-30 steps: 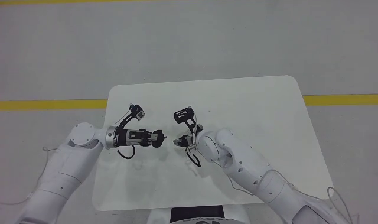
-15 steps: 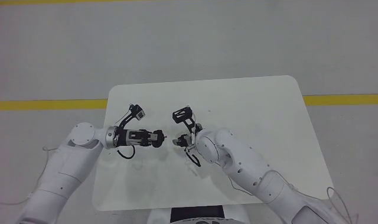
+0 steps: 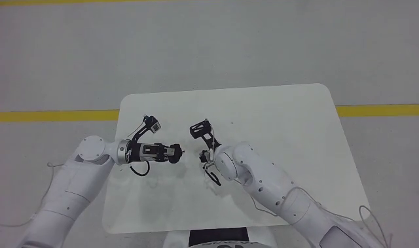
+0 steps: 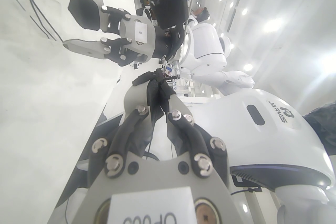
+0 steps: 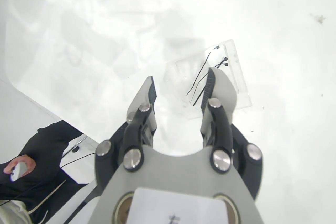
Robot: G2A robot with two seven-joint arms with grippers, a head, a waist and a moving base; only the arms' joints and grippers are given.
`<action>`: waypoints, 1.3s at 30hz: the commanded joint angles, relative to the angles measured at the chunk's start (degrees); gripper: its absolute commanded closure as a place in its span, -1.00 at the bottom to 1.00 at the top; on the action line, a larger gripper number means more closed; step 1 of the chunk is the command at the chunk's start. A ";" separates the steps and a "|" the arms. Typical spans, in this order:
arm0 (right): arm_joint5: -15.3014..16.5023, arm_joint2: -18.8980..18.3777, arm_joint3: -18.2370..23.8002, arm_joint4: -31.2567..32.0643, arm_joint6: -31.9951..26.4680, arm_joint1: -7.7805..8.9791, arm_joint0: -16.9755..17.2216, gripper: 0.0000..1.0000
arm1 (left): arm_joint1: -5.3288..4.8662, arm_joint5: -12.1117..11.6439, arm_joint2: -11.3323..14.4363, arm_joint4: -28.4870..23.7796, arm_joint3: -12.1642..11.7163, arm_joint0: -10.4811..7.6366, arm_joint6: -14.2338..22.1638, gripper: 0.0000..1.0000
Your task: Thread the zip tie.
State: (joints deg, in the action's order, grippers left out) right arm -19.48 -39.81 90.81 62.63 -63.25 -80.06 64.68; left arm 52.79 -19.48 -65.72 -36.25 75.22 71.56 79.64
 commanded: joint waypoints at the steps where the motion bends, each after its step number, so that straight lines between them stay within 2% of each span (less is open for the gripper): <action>1: 0.00 -0.03 -0.79 0.52 -0.13 -0.23 -0.16 0.52 | 0.00 0.00 0.00 0.00 0.00 0.00 0.00 1.00; 11: 0.00 -1.09 -4.57 3.78 -0.75 -1.96 0.25 0.50 | 0.00 0.00 0.00 0.00 0.00 0.00 0.00 1.00; 17: 0.00 -1.54 -7.15 4.70 -1.52 -3.23 0.13 0.66 | 0.00 0.00 0.00 0.00 0.00 0.00 0.00 1.00; 25: 0.00 -1.95 -10.43 6.51 -2.52 -5.03 -0.17 0.60 | 0.00 0.00 0.00 0.00 0.00 0.00 0.00 1.00; 39: 0.00 -2.97 -13.31 9.73 -3.92 -7.40 0.01 0.62 | 0.00 0.00 0.00 0.00 0.00 0.00 0.00 1.00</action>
State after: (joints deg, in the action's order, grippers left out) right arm -19.48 -42.72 77.72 72.20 -67.08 -87.33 64.71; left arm 52.79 -19.48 -65.72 -36.25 75.22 71.56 79.64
